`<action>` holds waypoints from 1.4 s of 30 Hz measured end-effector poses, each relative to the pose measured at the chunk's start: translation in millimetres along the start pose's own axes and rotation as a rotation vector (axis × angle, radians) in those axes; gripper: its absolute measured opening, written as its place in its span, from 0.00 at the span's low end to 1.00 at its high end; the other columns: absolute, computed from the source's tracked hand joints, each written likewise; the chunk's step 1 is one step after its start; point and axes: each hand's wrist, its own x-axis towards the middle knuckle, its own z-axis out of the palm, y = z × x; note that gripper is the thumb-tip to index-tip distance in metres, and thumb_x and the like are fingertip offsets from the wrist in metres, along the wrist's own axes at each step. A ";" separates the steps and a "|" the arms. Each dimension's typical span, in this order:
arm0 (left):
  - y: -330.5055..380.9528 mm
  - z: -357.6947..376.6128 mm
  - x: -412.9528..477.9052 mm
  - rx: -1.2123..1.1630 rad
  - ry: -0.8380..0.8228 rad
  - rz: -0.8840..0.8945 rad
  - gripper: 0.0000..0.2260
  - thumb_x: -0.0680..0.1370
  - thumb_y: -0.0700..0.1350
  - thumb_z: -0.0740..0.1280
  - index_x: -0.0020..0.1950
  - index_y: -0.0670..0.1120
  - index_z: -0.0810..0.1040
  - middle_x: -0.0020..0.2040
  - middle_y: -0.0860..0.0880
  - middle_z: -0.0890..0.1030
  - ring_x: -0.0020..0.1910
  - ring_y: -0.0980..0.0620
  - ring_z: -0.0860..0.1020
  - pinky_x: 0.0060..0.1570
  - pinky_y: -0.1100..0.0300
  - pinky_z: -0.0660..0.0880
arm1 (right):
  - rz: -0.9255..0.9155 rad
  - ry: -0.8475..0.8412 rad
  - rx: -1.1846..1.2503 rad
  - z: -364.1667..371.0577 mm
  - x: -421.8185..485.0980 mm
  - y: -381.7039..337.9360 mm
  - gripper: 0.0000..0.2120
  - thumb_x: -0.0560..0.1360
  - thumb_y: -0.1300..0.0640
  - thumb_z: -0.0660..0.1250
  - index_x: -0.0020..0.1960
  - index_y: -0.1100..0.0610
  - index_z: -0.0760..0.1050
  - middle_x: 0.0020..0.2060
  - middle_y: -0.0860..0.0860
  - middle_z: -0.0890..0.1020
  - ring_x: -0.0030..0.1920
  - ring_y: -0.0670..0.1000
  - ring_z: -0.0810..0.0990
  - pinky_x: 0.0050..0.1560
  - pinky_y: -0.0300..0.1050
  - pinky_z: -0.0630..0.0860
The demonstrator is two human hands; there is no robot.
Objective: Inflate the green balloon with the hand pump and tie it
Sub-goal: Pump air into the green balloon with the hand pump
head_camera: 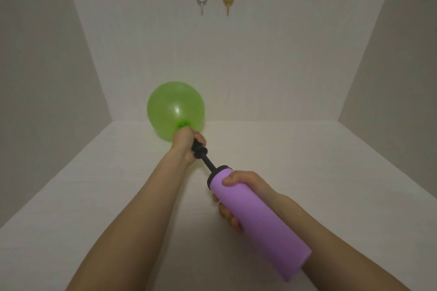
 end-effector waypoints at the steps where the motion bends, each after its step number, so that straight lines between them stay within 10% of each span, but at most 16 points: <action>1: -3.5 -0.7 -2.6 -0.005 -0.006 -0.005 0.15 0.77 0.35 0.46 0.32 0.45 0.59 0.15 0.53 0.62 0.12 0.58 0.60 0.17 0.75 0.60 | 0.000 0.006 -0.011 0.4 1.5 -1.1 0.15 0.64 0.49 0.65 0.40 0.61 0.74 0.25 0.55 0.77 0.22 0.52 0.75 0.26 0.36 0.73; 42: -1.5 -4.3 -8.0 0.102 0.054 0.067 0.15 0.76 0.32 0.45 0.32 0.44 0.59 0.13 0.51 0.62 0.10 0.56 0.62 0.18 0.76 0.60 | 0.009 0.037 -0.031 0.7 1.2 -1.3 0.16 0.62 0.49 0.67 0.39 0.62 0.75 0.25 0.56 0.77 0.23 0.53 0.75 0.26 0.37 0.72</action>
